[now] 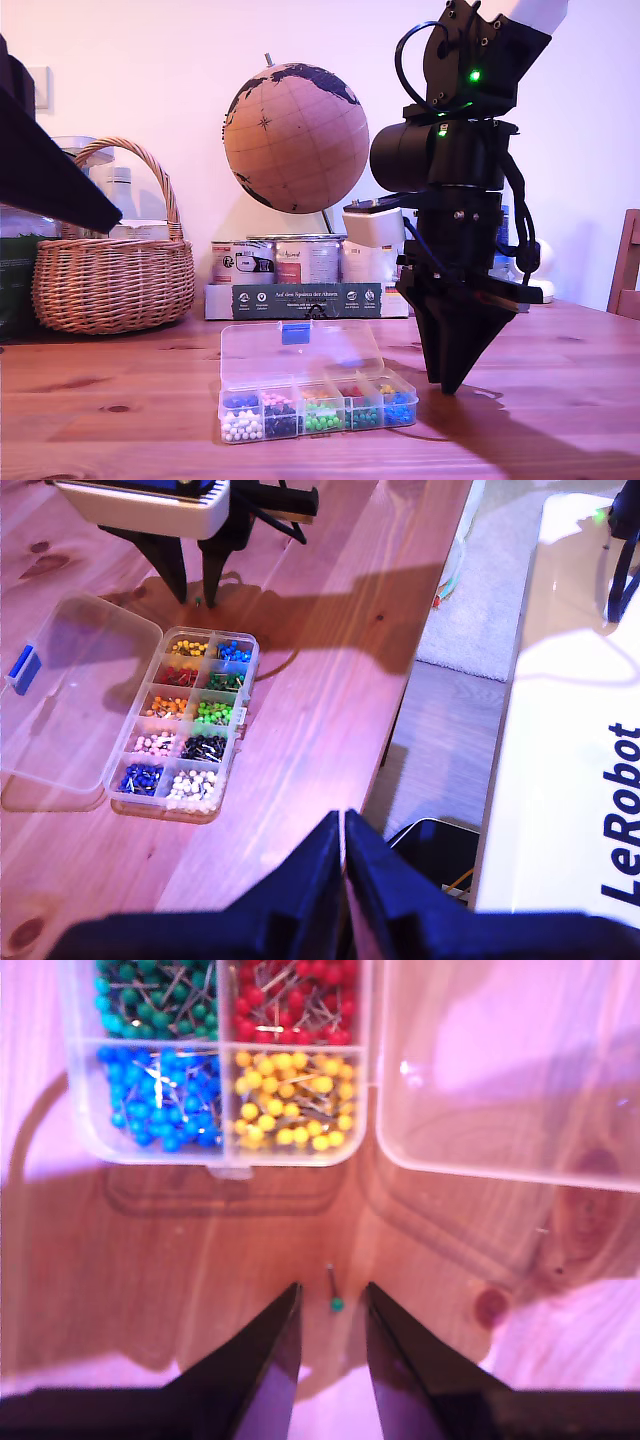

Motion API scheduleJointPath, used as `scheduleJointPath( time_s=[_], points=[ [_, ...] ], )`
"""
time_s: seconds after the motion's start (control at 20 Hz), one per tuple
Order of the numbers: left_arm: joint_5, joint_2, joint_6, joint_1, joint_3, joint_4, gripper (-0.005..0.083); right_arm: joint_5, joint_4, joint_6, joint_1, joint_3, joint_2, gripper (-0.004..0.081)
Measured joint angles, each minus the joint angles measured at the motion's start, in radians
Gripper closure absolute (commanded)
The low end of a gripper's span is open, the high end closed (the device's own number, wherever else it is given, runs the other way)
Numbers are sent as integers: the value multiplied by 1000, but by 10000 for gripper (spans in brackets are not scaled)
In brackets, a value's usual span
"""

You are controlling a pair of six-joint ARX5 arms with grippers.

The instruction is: Sort the loose pins on the table into their correct compartments

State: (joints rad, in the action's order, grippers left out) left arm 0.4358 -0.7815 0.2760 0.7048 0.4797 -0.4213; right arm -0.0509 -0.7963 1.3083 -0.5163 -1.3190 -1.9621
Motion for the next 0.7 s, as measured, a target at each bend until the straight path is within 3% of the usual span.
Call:
scheduleJointPath(
  time_s=[0.7],
  points=[
    [0,0,0,0,0,0,797,-21,0,2,21,0,0,617]
  ],
)
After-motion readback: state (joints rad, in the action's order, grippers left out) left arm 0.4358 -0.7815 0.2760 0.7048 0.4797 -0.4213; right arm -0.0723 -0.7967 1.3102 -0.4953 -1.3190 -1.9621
